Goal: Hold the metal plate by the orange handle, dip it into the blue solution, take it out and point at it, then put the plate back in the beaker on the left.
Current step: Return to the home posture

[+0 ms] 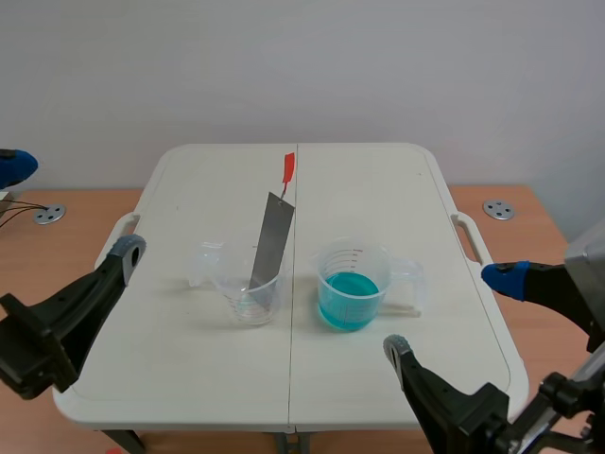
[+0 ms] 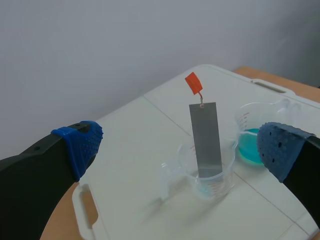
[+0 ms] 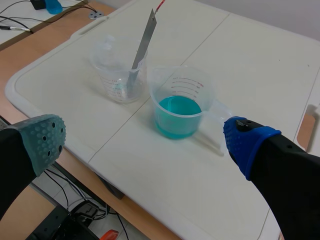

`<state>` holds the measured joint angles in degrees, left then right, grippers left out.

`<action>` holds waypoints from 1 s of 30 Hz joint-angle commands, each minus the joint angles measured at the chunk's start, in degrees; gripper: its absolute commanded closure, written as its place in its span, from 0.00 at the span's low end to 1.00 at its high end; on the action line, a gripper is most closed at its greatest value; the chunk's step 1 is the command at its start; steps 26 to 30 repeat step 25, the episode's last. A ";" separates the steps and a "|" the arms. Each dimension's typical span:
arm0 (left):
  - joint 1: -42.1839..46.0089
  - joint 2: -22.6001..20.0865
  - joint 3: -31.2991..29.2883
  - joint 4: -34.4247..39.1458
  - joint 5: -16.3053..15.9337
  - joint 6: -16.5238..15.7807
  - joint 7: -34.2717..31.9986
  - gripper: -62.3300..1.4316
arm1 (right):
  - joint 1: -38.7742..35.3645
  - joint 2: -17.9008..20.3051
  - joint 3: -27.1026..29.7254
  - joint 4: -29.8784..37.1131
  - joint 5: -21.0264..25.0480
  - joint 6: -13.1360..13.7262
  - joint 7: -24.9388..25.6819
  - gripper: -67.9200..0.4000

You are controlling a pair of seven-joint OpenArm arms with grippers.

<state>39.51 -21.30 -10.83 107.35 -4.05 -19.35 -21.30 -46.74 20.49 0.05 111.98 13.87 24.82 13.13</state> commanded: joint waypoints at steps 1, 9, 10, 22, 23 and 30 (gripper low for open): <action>0.48 -0.48 -0.07 0.09 -0.35 0.11 -0.81 0.00 | 0.07 0.28 0.81 1.44 0.28 -0.02 0.81 0.02; 0.46 -0.48 -0.07 0.07 -0.35 0.11 3.26 0.00 | 0.42 0.28 1.53 1.44 0.22 0.00 0.76 0.02; 0.46 -0.48 -0.07 0.07 -0.35 0.11 3.26 0.00 | 0.42 0.28 1.68 1.44 0.22 0.00 0.76 0.02; 0.46 -0.48 -0.07 0.04 -0.35 0.11 3.39 0.00 | 0.42 0.28 1.92 1.44 0.22 0.00 0.74 0.02; 0.46 -0.48 -0.07 -0.07 -0.35 0.11 3.39 0.00 | 0.42 0.28 1.92 1.44 0.22 0.00 0.74 0.02; 0.46 -0.48 -0.07 -0.31 -0.35 0.11 3.39 0.00 | 0.42 0.28 1.92 1.44 0.22 0.00 0.74 0.02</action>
